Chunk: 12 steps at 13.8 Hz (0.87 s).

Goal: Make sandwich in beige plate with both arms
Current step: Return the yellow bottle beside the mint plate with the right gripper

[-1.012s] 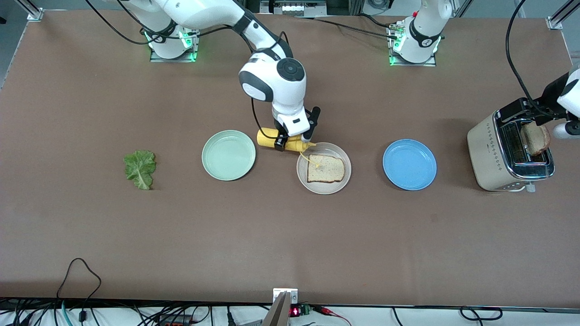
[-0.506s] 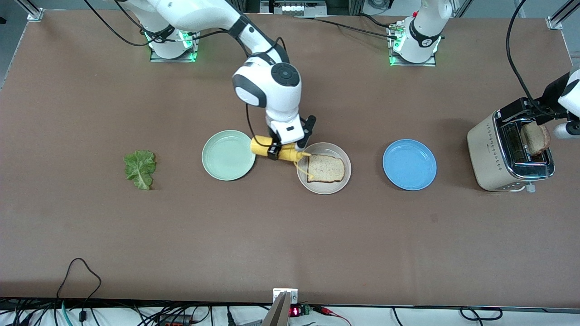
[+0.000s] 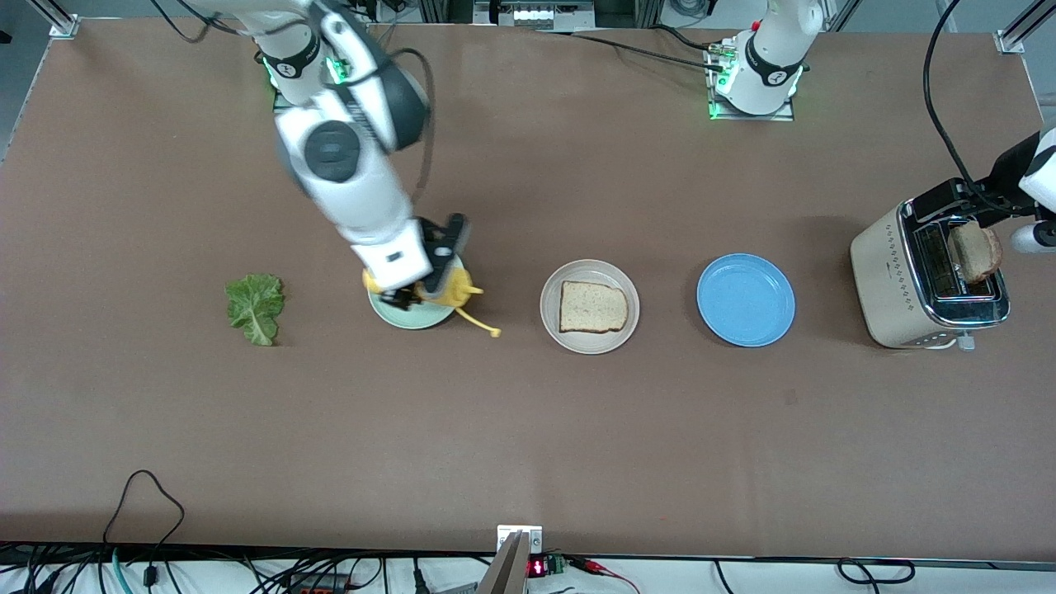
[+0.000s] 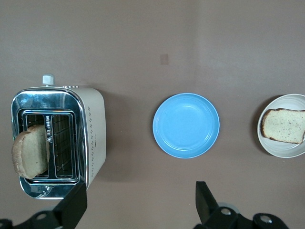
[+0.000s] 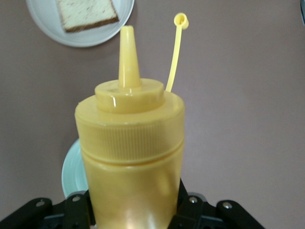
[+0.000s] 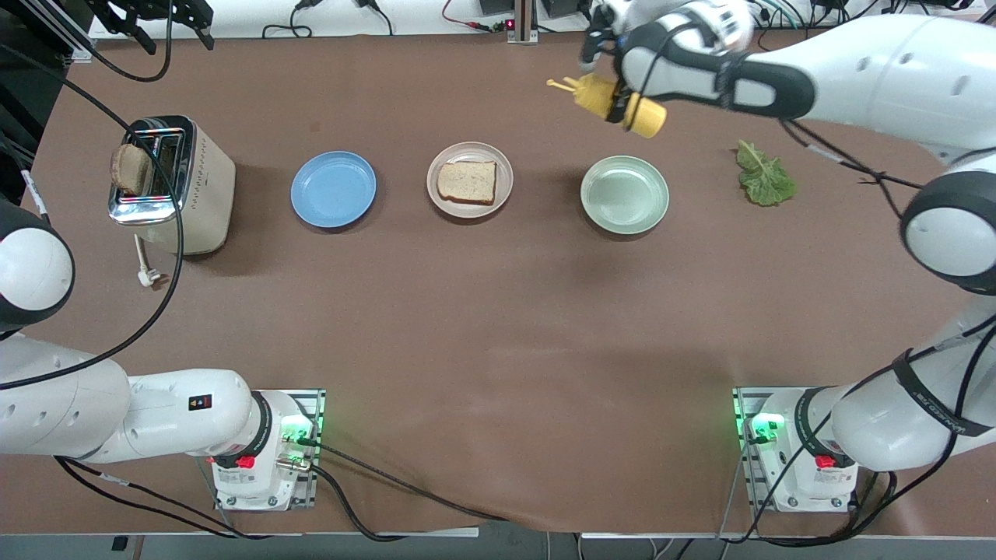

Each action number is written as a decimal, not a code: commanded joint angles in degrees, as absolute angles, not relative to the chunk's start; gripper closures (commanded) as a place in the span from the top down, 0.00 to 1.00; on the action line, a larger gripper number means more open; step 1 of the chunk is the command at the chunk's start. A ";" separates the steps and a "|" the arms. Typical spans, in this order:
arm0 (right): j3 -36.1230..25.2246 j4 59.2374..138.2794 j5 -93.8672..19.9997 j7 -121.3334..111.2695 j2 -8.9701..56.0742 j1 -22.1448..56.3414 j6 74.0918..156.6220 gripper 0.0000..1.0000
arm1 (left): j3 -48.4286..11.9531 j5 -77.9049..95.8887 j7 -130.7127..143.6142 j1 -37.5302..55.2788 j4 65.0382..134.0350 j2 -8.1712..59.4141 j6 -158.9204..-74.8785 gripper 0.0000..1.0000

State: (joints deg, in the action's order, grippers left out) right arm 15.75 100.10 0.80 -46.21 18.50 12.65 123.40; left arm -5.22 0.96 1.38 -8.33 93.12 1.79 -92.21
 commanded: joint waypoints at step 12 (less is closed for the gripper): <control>17.14 127.53 -56.66 -125.38 10.36 -15.28 125.01 0.00 | -7.65 0.79 0.70 -8.09 94.75 -1.05 -93.96 1.00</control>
State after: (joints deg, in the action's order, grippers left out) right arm 15.77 126.49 -51.61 -118.27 10.25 -11.72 127.95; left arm -7.31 0.96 1.26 -7.98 93.11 0.67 -93.25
